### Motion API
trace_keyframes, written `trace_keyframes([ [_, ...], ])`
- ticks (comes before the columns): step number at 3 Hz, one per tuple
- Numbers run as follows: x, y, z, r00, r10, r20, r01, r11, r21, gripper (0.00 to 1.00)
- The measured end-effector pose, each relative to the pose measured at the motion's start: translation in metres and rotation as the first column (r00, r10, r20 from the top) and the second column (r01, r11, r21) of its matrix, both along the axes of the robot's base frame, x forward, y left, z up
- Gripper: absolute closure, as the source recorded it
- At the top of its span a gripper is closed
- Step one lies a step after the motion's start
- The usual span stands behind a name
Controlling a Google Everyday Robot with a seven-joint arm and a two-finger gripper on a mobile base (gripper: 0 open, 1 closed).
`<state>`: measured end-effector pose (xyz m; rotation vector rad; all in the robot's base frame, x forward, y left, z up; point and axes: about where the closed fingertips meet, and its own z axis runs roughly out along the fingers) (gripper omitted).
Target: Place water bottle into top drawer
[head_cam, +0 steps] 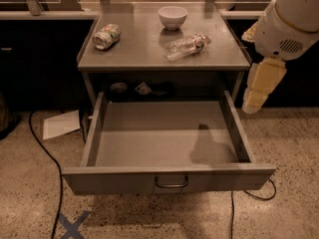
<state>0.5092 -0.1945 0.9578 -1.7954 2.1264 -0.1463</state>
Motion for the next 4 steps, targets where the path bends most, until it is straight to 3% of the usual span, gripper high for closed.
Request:
trace_keyframes([
  [2,0.117,0.025,-0.008,0.9919,0.122,0.034,-0.121,0.992,-0.023,0.00],
  [3,0.130,0.025,0.014,0.9894,0.112,0.092,-0.113,0.994,-0.003,0.00],
  [4,0.130,0.025,0.014,0.9894,0.112,0.092,-0.113,0.994,-0.003,0.00],
])
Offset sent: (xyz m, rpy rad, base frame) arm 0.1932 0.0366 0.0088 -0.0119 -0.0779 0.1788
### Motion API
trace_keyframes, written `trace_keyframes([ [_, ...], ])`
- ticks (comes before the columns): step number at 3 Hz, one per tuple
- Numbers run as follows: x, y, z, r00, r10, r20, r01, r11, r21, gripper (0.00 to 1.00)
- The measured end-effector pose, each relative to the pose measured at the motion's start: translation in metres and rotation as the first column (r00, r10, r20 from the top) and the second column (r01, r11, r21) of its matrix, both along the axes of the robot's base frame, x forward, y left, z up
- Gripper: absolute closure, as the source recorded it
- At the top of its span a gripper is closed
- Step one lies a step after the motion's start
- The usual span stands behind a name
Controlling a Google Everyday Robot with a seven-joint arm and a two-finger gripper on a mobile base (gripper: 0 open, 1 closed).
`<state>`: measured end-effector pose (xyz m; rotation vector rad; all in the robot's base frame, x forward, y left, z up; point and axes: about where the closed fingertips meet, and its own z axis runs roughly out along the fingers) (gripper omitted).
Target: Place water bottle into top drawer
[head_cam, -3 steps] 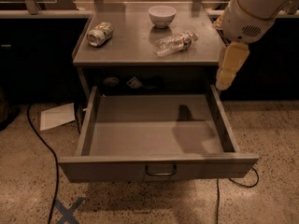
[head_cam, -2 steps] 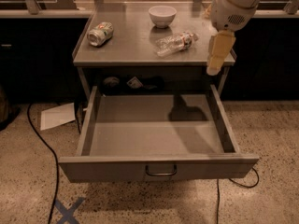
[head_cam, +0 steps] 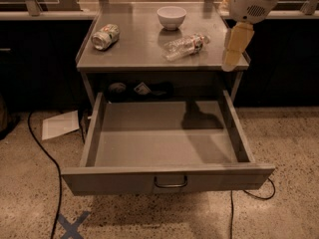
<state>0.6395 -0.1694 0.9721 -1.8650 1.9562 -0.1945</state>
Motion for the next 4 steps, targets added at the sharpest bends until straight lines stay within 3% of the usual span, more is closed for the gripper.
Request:
trace_keyframes([
  [1,0.031,0.020,-0.011,0.9983,0.045,0.037,-0.046,0.999,0.023,0.00],
  [2,0.075,0.049,-0.021,0.9890,0.117,0.091,-0.118,0.993,0.008,0.00],
  [3,0.135,0.089,-0.055,0.9773,0.189,0.096,-0.187,0.982,-0.033,0.00],
  [4,0.145,0.091,-0.061,0.9779,0.185,0.098,-0.183,0.983,-0.028,0.00],
])
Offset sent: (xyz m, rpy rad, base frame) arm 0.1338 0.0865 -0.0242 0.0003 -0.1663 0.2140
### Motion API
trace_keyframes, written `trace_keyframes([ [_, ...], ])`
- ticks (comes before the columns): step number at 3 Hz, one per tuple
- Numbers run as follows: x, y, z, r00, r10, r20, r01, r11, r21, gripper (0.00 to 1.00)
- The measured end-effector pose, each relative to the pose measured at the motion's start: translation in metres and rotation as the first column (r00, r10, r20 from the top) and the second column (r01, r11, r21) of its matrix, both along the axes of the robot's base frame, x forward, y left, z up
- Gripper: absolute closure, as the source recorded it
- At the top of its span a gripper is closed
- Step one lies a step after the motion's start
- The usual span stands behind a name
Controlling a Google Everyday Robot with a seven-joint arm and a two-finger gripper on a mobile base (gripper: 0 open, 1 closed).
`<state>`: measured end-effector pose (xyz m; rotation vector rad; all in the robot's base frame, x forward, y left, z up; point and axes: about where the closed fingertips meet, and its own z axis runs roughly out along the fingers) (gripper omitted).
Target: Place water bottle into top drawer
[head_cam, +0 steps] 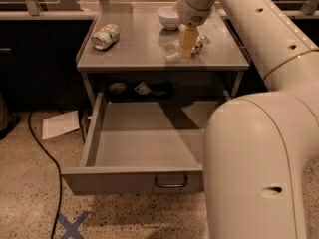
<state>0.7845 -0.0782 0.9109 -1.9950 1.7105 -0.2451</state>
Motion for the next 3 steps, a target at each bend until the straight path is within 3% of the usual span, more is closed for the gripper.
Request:
trace_keyframes([
  [2,0.025,0.011,-0.007,0.9988,0.039,0.027,-0.040,0.999,0.018,0.00],
  [3,0.030,0.005,-0.016,0.9999,0.010,0.000,-0.010,1.000,0.003,0.00],
])
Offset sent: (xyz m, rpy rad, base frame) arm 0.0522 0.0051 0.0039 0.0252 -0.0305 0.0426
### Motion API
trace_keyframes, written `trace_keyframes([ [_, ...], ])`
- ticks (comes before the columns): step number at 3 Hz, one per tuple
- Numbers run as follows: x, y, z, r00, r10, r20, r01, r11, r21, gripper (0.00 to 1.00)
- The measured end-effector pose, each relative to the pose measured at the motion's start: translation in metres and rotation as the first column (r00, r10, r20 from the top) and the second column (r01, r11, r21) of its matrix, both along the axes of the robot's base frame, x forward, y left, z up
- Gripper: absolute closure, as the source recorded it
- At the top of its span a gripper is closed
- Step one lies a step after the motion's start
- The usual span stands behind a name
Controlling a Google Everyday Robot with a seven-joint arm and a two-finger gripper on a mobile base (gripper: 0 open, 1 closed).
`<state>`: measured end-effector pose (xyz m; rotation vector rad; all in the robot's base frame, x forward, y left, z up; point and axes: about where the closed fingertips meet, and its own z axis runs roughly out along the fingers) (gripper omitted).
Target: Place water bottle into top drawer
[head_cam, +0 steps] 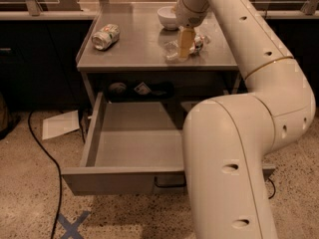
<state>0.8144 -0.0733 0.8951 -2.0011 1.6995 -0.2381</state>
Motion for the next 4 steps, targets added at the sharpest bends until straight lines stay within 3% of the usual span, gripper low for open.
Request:
trace_keyframes([
  [2,0.002,-0.023,-0.015,0.9960,-0.076,-0.048,0.075,0.997,-0.026,0.00],
  [3,0.003,-0.023,-0.025,0.9949,-0.074,-0.068,0.075,0.997,0.016,0.00],
  [4,0.005,0.007,-0.051,0.9928,0.002,-0.120,0.007,0.997,0.079,0.00],
])
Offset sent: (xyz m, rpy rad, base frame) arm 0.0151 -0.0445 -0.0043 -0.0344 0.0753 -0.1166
